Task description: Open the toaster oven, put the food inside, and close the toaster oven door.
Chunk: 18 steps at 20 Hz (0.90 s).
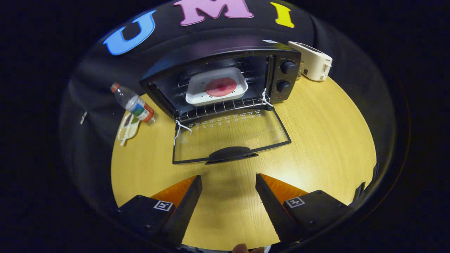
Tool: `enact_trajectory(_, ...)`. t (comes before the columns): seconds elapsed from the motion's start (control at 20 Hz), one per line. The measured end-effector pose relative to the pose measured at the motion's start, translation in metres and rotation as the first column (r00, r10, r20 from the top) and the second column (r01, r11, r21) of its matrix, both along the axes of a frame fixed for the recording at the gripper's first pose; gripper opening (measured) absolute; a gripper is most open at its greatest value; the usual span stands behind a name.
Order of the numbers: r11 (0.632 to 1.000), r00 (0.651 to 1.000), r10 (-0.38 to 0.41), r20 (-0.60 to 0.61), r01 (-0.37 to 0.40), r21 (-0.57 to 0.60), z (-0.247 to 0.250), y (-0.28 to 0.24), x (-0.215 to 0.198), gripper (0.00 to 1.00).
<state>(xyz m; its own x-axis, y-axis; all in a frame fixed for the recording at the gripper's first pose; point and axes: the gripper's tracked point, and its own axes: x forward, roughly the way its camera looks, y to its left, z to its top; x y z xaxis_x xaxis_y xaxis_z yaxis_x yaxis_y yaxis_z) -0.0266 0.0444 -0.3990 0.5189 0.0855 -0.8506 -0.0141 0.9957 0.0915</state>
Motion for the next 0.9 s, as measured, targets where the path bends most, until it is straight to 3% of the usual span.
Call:
enact_trajectory(0.25, 0.994, 0.996, 0.085, 0.000, -0.085, -0.070, -0.038, 0.013, 0.012, 0.99)
enact_trajectory(0.6, 0.984, 0.997, 0.080, -0.025, -0.083, -0.157, -0.069, 0.003, 0.029, 1.00)
enact_trajectory(0.75, 0.992, 0.999, 0.034, -0.035, -0.038, -0.119, -0.070, 0.004, 0.036, 1.00)
enact_trajectory(0.9, 0.993, 0.998, 0.042, -0.047, -0.047, -0.111, -0.069, 0.002, 0.036, 1.00)
